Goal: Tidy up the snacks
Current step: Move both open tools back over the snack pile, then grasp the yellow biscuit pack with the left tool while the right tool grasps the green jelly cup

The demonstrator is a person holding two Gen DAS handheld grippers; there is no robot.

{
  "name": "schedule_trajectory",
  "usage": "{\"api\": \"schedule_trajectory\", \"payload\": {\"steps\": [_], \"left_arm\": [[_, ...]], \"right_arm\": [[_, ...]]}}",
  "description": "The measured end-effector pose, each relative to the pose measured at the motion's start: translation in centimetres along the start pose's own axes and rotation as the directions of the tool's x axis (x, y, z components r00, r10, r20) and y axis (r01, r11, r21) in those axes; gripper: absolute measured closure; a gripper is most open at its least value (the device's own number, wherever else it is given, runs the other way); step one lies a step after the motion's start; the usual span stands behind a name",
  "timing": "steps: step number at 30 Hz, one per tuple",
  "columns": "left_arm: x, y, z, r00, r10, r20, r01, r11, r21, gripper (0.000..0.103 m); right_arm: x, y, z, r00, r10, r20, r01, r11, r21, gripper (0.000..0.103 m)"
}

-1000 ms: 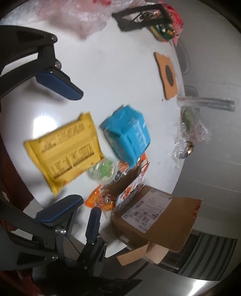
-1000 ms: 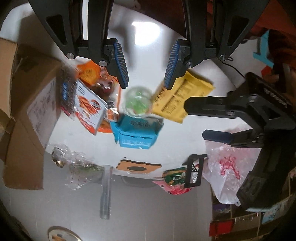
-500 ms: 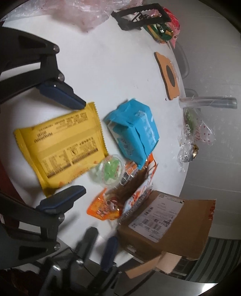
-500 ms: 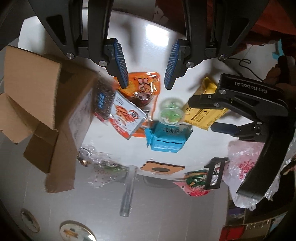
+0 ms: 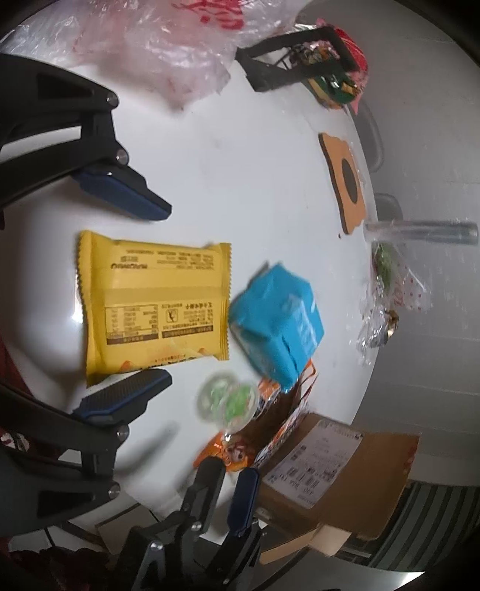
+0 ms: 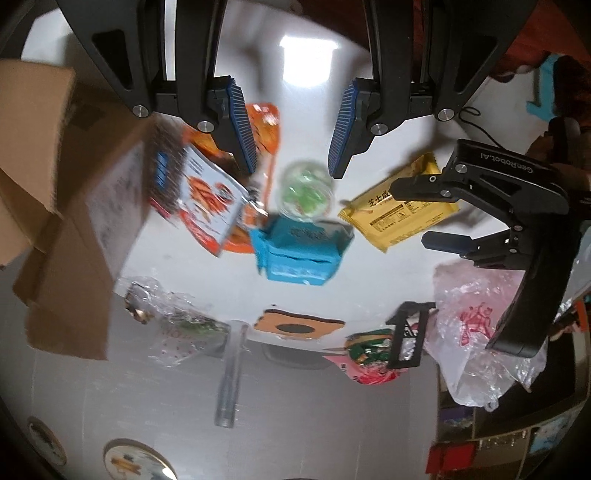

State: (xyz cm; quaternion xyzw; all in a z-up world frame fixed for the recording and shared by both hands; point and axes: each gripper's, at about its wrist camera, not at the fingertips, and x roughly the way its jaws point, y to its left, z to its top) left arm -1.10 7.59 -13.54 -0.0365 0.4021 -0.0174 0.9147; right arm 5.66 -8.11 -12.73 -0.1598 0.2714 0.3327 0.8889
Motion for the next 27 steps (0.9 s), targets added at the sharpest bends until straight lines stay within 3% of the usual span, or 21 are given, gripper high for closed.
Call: {"api": "schedule_trajectory", "payload": {"steps": [11, 16, 27], "left_arm": [[0.9, 0.5, 0.0, 0.999, -0.04, 0.008, 0.04, 0.999, -0.01, 0.023], [1.1, 1.0, 0.4, 0.998, -0.062, 0.02, 0.062, 0.998, -0.013, 0.038], [0.7, 1.4, 0.5, 0.997, -0.072, 0.038, 0.073, 0.997, -0.014, 0.038]], "right_arm": [[4.3, 0.8, 2.5, 0.999, 0.031, -0.04, -0.032, 0.999, -0.038, 0.059], [5.8, 0.7, 2.6, 0.998, 0.001, -0.061, -0.004, 0.999, -0.048, 0.059], [7.1, 0.6, 2.7, 0.996, -0.003, -0.091, -0.002, 0.999, -0.051, 0.05]]}}
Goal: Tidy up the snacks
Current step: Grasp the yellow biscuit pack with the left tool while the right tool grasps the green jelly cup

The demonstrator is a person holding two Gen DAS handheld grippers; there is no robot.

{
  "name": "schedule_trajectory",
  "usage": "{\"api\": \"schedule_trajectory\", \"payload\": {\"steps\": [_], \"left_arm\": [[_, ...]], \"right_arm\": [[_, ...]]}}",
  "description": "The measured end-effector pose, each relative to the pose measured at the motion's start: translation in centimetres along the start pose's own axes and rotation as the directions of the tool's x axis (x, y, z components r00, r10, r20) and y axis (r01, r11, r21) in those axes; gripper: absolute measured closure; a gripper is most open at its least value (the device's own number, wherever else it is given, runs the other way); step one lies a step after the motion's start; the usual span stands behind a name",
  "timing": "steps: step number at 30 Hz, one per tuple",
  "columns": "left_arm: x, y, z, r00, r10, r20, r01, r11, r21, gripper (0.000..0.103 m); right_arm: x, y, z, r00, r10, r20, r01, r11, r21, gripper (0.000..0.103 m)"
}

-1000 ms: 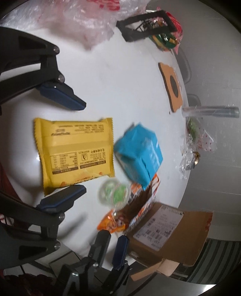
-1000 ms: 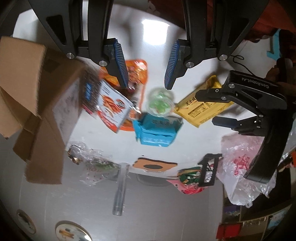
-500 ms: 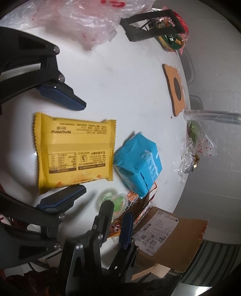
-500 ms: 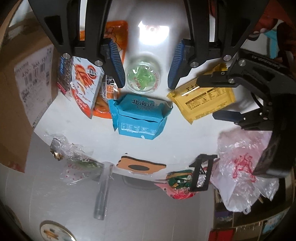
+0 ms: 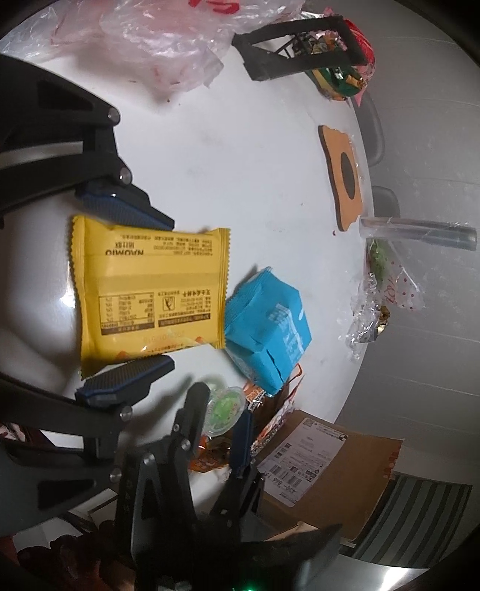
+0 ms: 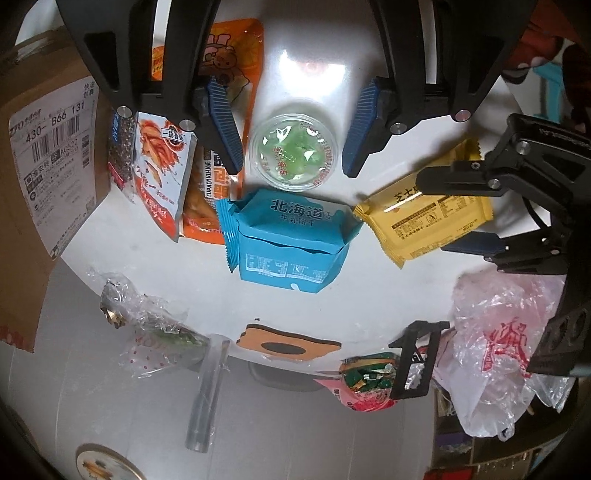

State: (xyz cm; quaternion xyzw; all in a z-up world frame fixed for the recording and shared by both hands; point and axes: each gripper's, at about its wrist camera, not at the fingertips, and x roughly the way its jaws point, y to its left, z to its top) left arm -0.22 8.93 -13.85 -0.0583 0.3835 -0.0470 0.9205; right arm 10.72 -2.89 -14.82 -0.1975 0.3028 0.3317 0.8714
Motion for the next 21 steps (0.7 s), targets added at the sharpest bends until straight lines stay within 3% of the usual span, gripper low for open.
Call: {"api": "schedule_trajectory", "payload": {"steps": [6, 9, 13, 21], "left_arm": [[-0.8, 0.0, 0.3, 1.0, 0.004, 0.02, -0.004, 1.0, 0.005, 0.038], [-1.2, 0.0, 0.5, 0.999, 0.011, 0.031, -0.011, 1.0, 0.005, 0.038], [-2.1, 0.1, 0.7, 0.999, 0.017, 0.046, -0.018, 1.0, 0.006, 0.038], [-5.3, -0.3, 1.9, 0.992, 0.032, 0.123, -0.034, 0.999, 0.009, 0.038]], "right_arm": [[0.7, 0.0, 0.0, 1.0, 0.008, -0.016, -0.008, 1.0, 0.013, 0.051], [0.8, 0.0, 0.0, 1.0, 0.01, -0.017, -0.009, 1.0, 0.019, 0.06], [0.6, 0.1, 0.0, 1.0, 0.018, -0.012, -0.018, 1.0, 0.022, 0.06], [-2.4, 1.2, 0.5, 0.997, 0.043, 0.066, -0.044, 0.999, 0.003, 0.061]]}}
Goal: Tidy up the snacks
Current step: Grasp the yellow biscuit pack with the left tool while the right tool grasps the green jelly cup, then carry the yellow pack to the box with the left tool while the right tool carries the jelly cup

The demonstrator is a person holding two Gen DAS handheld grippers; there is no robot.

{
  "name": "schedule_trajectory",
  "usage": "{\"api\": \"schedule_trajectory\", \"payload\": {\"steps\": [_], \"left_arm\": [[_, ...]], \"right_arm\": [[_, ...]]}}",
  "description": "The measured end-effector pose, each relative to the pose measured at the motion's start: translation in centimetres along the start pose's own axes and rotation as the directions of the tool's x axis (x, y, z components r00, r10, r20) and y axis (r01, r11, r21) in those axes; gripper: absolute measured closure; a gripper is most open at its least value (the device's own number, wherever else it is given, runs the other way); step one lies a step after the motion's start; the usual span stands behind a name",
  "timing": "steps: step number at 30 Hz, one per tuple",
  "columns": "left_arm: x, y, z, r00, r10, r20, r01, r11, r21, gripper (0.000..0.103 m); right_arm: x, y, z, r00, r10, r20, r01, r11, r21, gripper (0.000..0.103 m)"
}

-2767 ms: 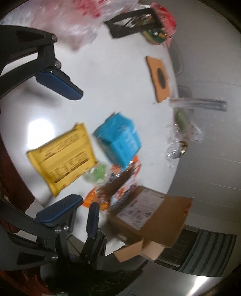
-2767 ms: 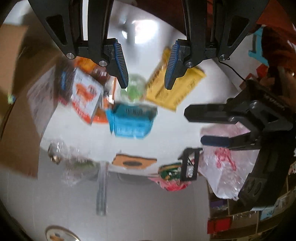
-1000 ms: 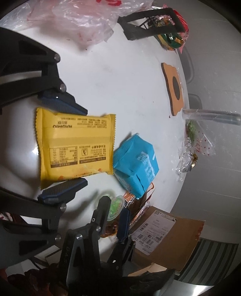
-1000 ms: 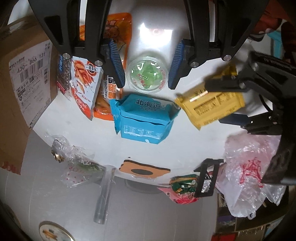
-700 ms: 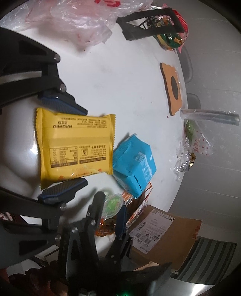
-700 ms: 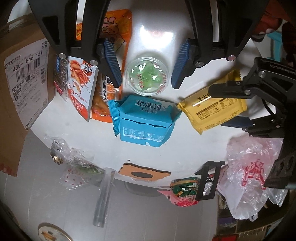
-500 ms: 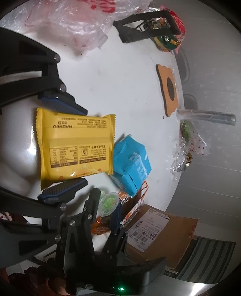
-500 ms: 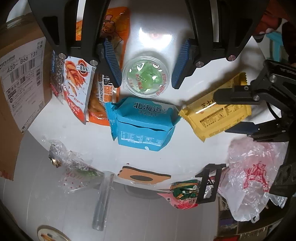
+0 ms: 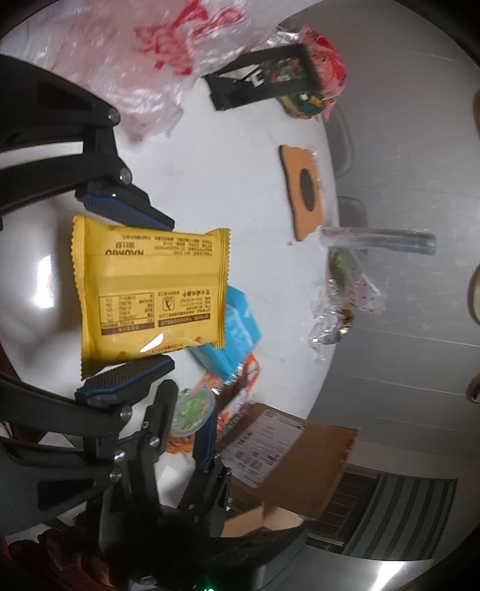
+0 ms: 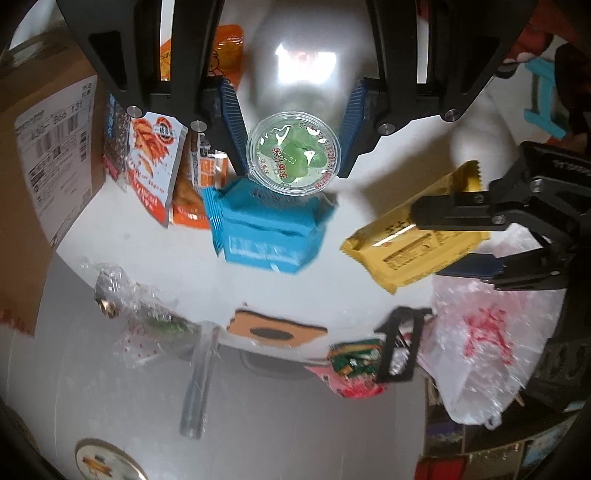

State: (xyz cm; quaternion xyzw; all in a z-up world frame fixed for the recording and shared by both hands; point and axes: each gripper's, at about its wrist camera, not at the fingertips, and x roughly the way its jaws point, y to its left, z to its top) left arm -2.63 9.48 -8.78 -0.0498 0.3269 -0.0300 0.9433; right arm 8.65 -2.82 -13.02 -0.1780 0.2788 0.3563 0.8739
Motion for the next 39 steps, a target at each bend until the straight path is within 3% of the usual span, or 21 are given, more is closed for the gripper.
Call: {"api": "schedule_trajectory", "payload": {"steps": [6, 10, 16, 21, 25, 35, 39], "left_arm": [[-3.1, -1.9, 2.5, 0.996, 0.008, 0.086, -0.013, 0.999, 0.052, 0.038], [-5.2, -3.9, 4.7, 0.989, 0.0, 0.149, -0.015, 0.994, 0.104, 0.038], [-7.2, -8.6, 8.4, 0.973, -0.099, 0.207, 0.058, 0.979, 0.196, 0.038], [-6.5, -13.3, 11.6, 0.961, -0.165, 0.221, 0.103, 0.958, 0.267, 0.038], [-4.4, -17.0, 13.7, 0.958, -0.219, 0.187, 0.153, 0.937, 0.314, 0.038], [2.4, -25.3, 17.0, 0.95, -0.31, 0.043, 0.268, 0.875, 0.404, 0.038], [4.8, -26.8, 18.0, 0.957, -0.291, 0.006, 0.266, 0.881, 0.391, 0.038]], "right_arm": [[-4.2, 0.7, 1.3, 0.995, 0.007, 0.098, -0.003, 0.999, -0.041, 0.061], [-7.9, 0.2, 2.4, 0.983, -0.035, 0.179, 0.049, 0.996, -0.07, 0.061], [-13.3, -2.2, 3.2, 0.954, -0.094, 0.286, 0.108, 0.994, -0.033, 0.061], [-17.2, -5.4, 2.6, 0.926, -0.166, 0.339, 0.166, 0.986, 0.031, 0.061], [-19.2, -8.3, 1.6, 0.905, -0.253, 0.343, 0.238, 0.967, 0.088, 0.061], [-21.6, -16.5, -2.2, 0.884, -0.376, 0.276, 0.317, 0.919, 0.235, 0.061], [-22.2, -18.9, -3.3, 0.885, -0.389, 0.257, 0.325, 0.91, 0.258, 0.061]]}}
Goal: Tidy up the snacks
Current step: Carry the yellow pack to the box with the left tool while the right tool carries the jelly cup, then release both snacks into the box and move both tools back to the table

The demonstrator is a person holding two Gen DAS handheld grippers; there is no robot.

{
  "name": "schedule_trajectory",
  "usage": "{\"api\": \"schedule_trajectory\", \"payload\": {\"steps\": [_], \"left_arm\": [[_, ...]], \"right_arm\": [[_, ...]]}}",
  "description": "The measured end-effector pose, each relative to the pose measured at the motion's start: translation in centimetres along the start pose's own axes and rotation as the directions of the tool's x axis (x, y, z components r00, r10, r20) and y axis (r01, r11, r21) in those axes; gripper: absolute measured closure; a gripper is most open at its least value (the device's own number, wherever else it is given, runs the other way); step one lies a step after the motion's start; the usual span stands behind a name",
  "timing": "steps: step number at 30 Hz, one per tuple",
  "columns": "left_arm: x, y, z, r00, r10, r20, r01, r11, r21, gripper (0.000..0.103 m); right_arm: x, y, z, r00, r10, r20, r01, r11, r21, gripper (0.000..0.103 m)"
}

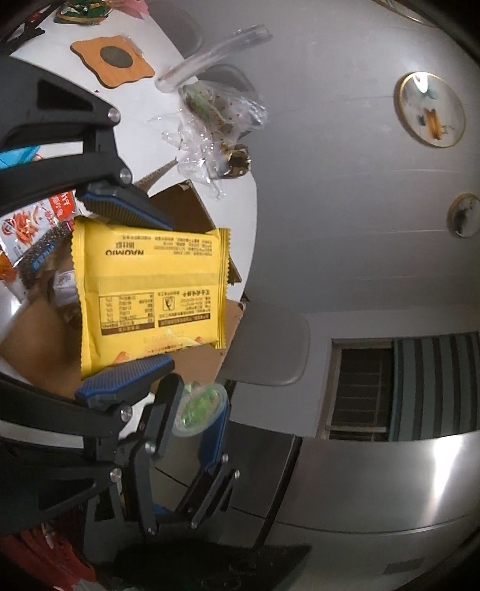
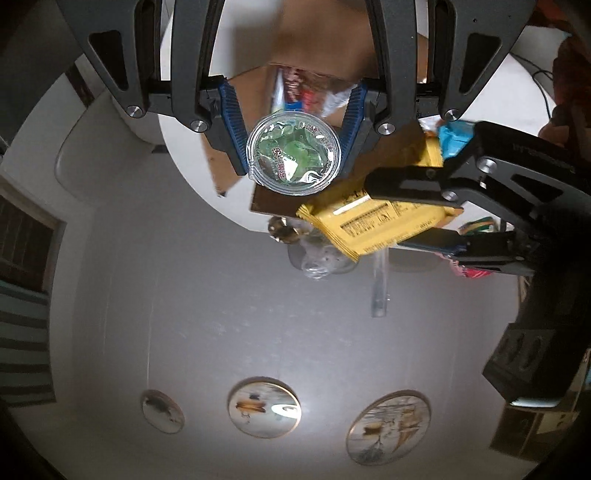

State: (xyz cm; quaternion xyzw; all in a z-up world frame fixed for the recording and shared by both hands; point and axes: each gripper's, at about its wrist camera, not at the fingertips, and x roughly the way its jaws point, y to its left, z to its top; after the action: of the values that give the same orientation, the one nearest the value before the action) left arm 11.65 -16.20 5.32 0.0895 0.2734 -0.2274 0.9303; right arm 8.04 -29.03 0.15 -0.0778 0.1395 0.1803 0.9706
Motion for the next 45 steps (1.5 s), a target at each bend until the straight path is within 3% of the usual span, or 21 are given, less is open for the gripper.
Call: {"api": "schedule_trajectory", "payload": {"steps": [8, 14, 17, 20, 23, 25, 27, 30, 33, 37, 40, 43, 45], "left_arm": [[4.7, -0.1, 0.1, 0.992, 0.013, -0.122, -0.012, 1.0, 0.008, 0.038], [5.7, 0.8, -0.6, 0.987, 0.019, -0.157, -0.018, 1.0, 0.004, 0.038], [6.2, 1.0, -0.8, 0.986, 0.024, -0.167, -0.021, 1.0, 0.021, 0.038], [6.5, 1.2, -0.8, 0.986, 0.03, -0.165, -0.025, 0.999, 0.033, 0.034], [6.4, 1.1, -0.9, 0.987, 0.042, -0.157, -0.033, 0.998, 0.06, 0.022], [6.3, 1.1, -1.0, 0.986, 0.05, -0.157, -0.04, 0.997, 0.068, 0.02], [6.1, 1.1, -1.0, 0.986, 0.046, -0.16, -0.035, 0.997, 0.072, 0.019], [5.4, 1.5, -1.0, 0.989, 0.044, -0.142, -0.035, 0.997, 0.068, 0.015], [4.1, 2.0, -1.0, 0.992, 0.027, -0.119, -0.021, 0.999, 0.047, 0.015], [1.2, 3.3, -1.2, 0.998, 0.026, -0.062, -0.025, 1.0, 0.011, 0.003], [-1.7, 4.7, -1.5, 0.999, 0.032, -0.012, -0.032, 0.999, -0.03, 0.003], [-5.8, 7.1, -2.0, 0.993, 0.111, 0.052, -0.107, 0.991, -0.075, 0.003], [-8.2, 8.3, -2.6, 0.984, 0.158, 0.085, -0.149, 0.983, -0.106, 0.002]], "right_arm": [[2.1, -2.7, 0.4, 1.0, 0.009, -0.016, -0.009, 1.0, 0.019, 0.061], [4.3, -3.1, 1.5, 0.993, 0.095, -0.064, -0.095, 0.995, 0.0, 0.061], [6.1, -4.0, 2.2, 0.978, 0.179, -0.106, -0.176, 0.984, 0.032, 0.061], [8.0, -4.3, 2.8, 0.946, 0.273, -0.176, -0.27, 0.962, 0.042, 0.061], [9.2, -4.4, 2.8, 0.92, 0.326, -0.22, -0.318, 0.945, 0.073, 0.06], [10.0, -4.8, 2.9, 0.891, 0.383, -0.244, -0.365, 0.924, 0.116, 0.06], [10.9, -4.6, 2.8, 0.878, 0.387, -0.282, -0.368, 0.922, 0.121, 0.059], [11.8, -4.5, 2.8, 0.864, 0.4, -0.306, -0.376, 0.916, 0.138, 0.041], [11.8, -4.4, 3.0, 0.873, 0.384, -0.301, -0.362, 0.924, 0.127, 0.041], [11.4, -4.3, 3.4, 0.879, 0.386, -0.28, -0.36, 0.922, 0.14, 0.04], [10.7, -3.7, 3.6, 0.884, 0.385, -0.266, -0.363, 0.923, 0.131, 0.04], [9.6, -2.3, 3.9, 0.886, 0.392, -0.249, -0.376, 0.92, 0.108, 0.04], [8.5, -0.5, 4.2, 0.905, 0.361, -0.226, -0.36, 0.932, 0.047, 0.04]]}}
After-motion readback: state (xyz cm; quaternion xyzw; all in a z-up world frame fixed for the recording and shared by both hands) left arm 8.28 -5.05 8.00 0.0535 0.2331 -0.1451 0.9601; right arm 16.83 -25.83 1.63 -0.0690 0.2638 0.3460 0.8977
